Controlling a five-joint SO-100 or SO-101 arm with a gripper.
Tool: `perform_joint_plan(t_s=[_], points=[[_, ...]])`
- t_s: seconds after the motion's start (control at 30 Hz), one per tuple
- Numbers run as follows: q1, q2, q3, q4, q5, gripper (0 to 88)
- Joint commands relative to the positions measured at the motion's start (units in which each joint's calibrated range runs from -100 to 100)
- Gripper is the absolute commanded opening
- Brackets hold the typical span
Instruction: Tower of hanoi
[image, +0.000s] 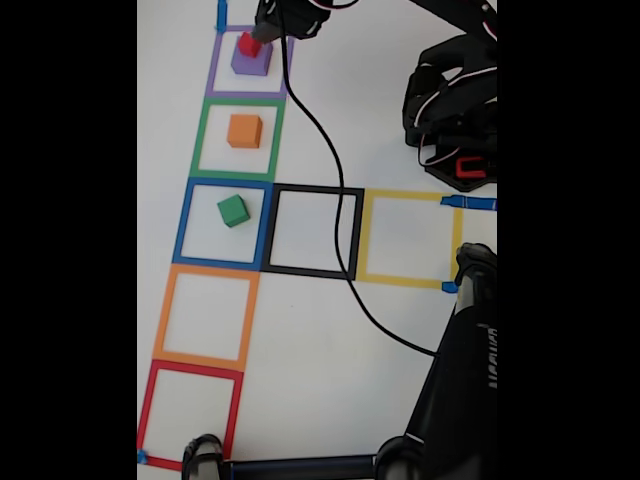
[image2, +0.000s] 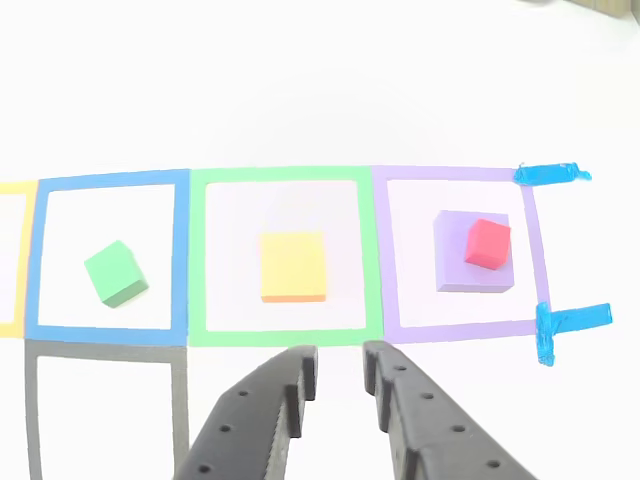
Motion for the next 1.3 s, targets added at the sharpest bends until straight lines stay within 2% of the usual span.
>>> perform_joint_plan(t_s=[0.0,0.23,0.37,0.57,0.73,0.97,1.0,1.1,1.27], points=[[-5.6,-0.5,-12.2,8.8,0.0,0.6],[-15.3,-2.3,-13.5,11.8,0.0,0.5],[-19.2,-3.1,-7.9,10.6,0.0,0.5],[-21.7,-6.6,10.6,-1.5,0.0,1.1],[-22.3,-10.0,32.5,-21.4,0.0,6.8],[-22.6,-12.1,57.5,-48.8,0.0,27.3],[-22.6,-12.1,61.2,-54.1,0.0,28.7],[-22.8,-9.7,75.4,-78.9,0.0,33.1],[-25.1,-1.9,84.2,-100.2,0.0,35.9]])
